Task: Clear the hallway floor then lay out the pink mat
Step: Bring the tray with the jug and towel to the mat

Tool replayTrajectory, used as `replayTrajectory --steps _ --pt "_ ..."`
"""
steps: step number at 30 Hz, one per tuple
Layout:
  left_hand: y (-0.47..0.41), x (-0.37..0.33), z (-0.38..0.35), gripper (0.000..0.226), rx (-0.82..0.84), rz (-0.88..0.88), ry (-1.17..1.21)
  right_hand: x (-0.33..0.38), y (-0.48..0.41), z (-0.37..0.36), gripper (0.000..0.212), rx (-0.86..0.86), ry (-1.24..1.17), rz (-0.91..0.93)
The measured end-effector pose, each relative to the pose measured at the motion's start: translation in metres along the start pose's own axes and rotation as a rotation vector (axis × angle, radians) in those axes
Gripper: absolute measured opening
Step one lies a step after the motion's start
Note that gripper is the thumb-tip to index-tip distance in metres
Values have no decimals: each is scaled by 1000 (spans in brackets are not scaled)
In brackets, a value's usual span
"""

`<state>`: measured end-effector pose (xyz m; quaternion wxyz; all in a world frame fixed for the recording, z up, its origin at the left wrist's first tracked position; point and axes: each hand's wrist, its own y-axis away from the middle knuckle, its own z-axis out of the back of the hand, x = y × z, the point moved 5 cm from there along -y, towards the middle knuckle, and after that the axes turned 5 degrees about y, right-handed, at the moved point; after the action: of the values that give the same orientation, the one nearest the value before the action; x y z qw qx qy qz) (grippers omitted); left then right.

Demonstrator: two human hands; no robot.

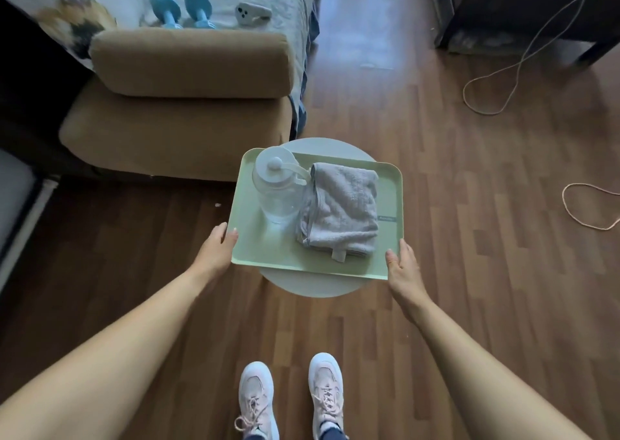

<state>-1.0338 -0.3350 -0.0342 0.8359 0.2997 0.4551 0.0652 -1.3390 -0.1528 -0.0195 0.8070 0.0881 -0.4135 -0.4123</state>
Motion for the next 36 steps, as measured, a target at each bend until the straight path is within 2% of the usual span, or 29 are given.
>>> replayTrajectory --steps 5,9,13,20,25,28,30,32,36 --pt "-24 12 -18 55 -40 22 24 -29 -35 -13 59 15 35 -33" --pt "-30 16 -29 40 -75 10 127 -41 -55 -22 62 15 -9 -42" --pt "-24 23 -32 35 -140 20 178 -49 -62 -19 59 -39 -67 -37" --pt "-15 35 -33 47 -283 113 200 -60 -77 -6 52 -81 -178 -68" --pt "-26 29 -43 26 -223 173 419 -63 -88 -10 40 -166 -309 -142" --pt "-22 21 -44 27 -210 218 568 -68 -92 -10 35 -214 -354 -182" --pt "-15 18 -43 35 -155 232 623 -69 -90 -11 32 -221 -370 -190" --pt "-7 19 -44 44 -98 246 676 -68 -87 -10 31 -230 -363 -176" --pt "12 14 -39 46 -85 227 746 -56 -82 -5 30 -239 -343 -128"
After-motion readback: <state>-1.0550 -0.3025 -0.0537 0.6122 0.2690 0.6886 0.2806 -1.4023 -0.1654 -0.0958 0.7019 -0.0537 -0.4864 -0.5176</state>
